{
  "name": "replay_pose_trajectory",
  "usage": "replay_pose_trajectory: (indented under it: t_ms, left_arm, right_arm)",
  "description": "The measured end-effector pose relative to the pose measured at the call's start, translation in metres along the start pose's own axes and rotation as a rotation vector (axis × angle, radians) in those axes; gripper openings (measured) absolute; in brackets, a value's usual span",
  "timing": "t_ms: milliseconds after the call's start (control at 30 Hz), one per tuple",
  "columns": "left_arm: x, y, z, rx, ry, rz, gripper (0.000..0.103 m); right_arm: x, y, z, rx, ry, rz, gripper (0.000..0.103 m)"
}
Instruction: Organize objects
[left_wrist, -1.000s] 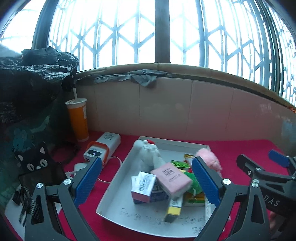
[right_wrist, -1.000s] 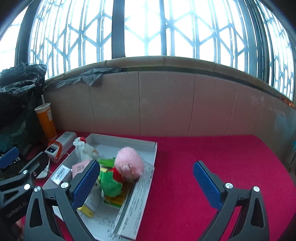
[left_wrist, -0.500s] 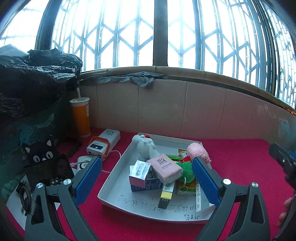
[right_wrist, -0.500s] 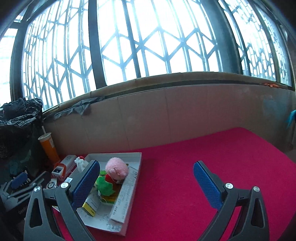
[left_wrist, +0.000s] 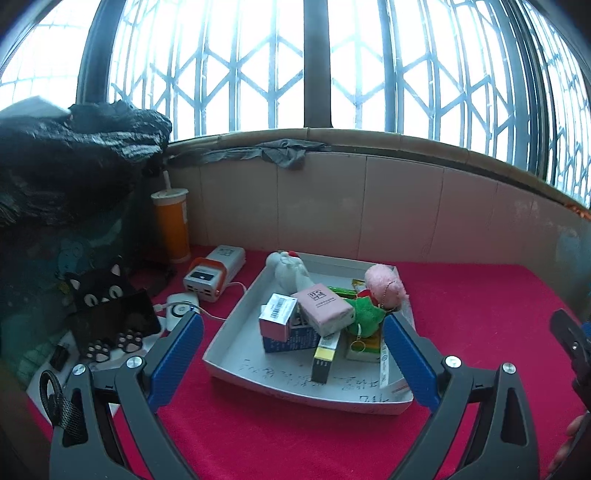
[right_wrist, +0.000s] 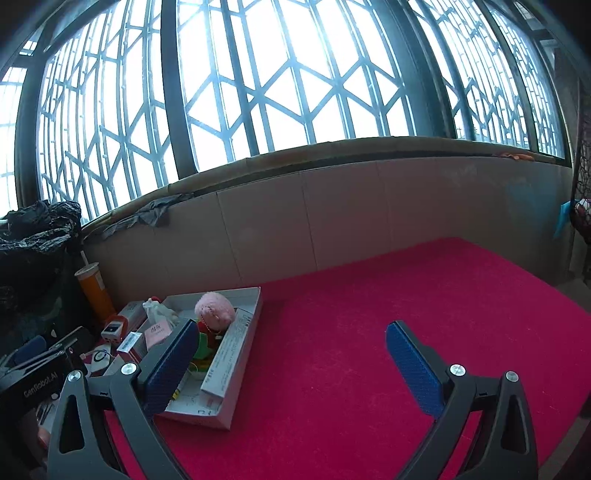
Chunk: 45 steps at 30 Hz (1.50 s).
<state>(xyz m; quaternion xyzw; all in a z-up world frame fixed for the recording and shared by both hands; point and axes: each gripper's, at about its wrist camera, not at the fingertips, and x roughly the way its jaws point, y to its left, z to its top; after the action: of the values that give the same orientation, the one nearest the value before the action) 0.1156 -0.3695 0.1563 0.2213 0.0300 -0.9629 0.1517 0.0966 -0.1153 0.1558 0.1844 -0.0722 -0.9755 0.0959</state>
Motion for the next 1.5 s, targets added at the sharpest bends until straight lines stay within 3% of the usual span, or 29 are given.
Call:
replay_pose_trajectory:
  t_ms: [367,533,1500]
  left_arm:
    - [-0.029,-0.019,-0.004,0.023,-0.001,-0.024,0.097]
    - [-0.038,-0.017,-0.006,-0.052,0.003,0.007,0.097]
    - [-0.034,-0.030,-0.012,-0.015,0.034,-0.002,0.097]
  right_arm:
    - [-0.034,-0.012,-0.005,-0.022,-0.076,-0.031,0.103]
    - [-0.048,-0.019,-0.007,-0.002,-0.101,-0.028,0.103]
    - [-0.038,-0.023,-0.016,-0.021,-0.024,-0.027,0.103]
